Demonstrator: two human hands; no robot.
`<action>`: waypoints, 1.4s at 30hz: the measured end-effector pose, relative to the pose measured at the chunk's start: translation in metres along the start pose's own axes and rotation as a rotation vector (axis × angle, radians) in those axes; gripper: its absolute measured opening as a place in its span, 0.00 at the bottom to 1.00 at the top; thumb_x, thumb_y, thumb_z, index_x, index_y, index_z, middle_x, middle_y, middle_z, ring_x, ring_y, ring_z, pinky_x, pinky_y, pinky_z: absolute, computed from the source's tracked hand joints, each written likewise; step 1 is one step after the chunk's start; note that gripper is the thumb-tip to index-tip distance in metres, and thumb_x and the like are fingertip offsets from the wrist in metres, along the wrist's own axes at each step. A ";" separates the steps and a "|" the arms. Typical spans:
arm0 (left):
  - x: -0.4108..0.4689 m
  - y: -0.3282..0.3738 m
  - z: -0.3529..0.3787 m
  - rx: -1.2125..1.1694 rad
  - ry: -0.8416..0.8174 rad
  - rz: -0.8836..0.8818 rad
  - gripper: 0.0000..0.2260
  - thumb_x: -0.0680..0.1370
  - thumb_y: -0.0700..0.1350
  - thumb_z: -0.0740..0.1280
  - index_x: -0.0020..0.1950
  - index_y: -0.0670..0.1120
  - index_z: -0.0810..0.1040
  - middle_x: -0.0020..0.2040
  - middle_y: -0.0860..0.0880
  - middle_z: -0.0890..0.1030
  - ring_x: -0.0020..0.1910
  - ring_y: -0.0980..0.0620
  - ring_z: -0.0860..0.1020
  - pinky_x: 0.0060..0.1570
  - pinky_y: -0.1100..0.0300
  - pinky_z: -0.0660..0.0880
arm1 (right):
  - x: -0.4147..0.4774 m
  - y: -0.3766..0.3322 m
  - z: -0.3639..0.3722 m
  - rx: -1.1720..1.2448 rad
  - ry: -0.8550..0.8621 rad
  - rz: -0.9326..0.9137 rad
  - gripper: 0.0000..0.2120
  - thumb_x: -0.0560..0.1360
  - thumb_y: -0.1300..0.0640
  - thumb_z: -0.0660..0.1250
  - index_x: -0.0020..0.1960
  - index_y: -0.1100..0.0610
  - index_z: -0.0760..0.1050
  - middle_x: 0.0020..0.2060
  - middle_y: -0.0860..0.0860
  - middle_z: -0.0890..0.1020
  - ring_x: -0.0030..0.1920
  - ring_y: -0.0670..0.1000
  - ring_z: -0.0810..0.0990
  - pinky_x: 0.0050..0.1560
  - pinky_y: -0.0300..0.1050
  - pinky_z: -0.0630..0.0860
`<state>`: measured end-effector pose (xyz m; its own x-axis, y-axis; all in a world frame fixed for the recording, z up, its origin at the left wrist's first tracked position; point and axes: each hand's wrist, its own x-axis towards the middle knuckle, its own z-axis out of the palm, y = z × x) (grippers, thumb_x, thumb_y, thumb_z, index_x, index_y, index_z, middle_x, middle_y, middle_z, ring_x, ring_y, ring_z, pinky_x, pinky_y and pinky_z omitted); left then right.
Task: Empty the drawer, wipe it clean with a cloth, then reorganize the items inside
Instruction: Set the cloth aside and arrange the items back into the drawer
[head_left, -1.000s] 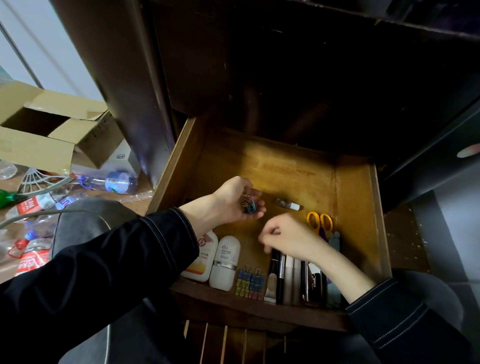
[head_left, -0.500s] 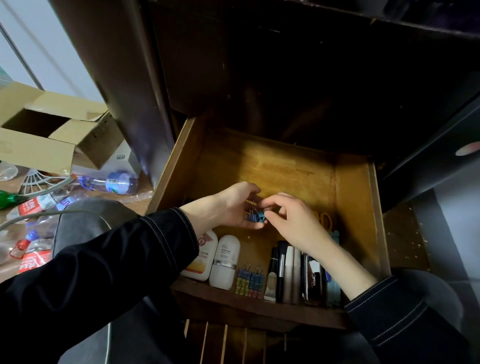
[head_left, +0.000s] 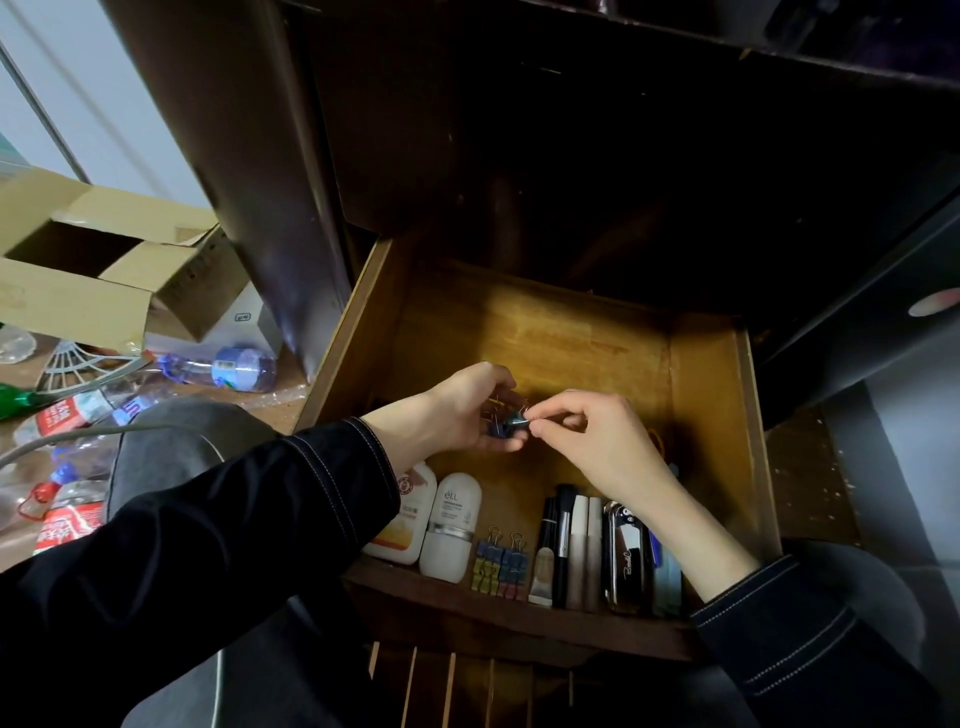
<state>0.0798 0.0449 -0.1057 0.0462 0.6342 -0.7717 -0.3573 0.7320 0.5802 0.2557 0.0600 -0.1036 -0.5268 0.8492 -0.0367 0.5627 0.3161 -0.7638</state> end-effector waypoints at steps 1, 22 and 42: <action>0.001 0.000 -0.001 -0.011 0.020 0.011 0.09 0.83 0.44 0.59 0.51 0.38 0.74 0.52 0.37 0.75 0.40 0.42 0.78 0.34 0.53 0.79 | 0.000 -0.001 0.000 0.019 0.010 -0.003 0.05 0.76 0.55 0.72 0.48 0.46 0.85 0.44 0.35 0.84 0.47 0.39 0.81 0.45 0.32 0.76; 0.009 0.002 -0.005 -0.086 0.117 0.071 0.08 0.80 0.40 0.60 0.55 0.38 0.75 0.48 0.38 0.76 0.40 0.41 0.78 0.38 0.50 0.79 | -0.009 0.007 0.042 -0.255 -0.582 0.092 0.07 0.74 0.52 0.71 0.44 0.55 0.84 0.42 0.51 0.85 0.44 0.53 0.83 0.48 0.60 0.80; 0.009 0.001 -0.002 -0.072 0.097 0.052 0.09 0.81 0.40 0.57 0.55 0.38 0.74 0.48 0.37 0.79 0.40 0.42 0.77 0.38 0.52 0.77 | -0.003 0.014 0.036 -0.315 -0.453 0.254 0.13 0.78 0.50 0.66 0.41 0.57 0.82 0.35 0.51 0.85 0.27 0.40 0.76 0.31 0.44 0.71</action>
<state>0.0782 0.0505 -0.1123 -0.0634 0.6413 -0.7646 -0.4227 0.6768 0.6027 0.2420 0.0472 -0.1374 -0.5309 0.6716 -0.5168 0.8316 0.2954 -0.4703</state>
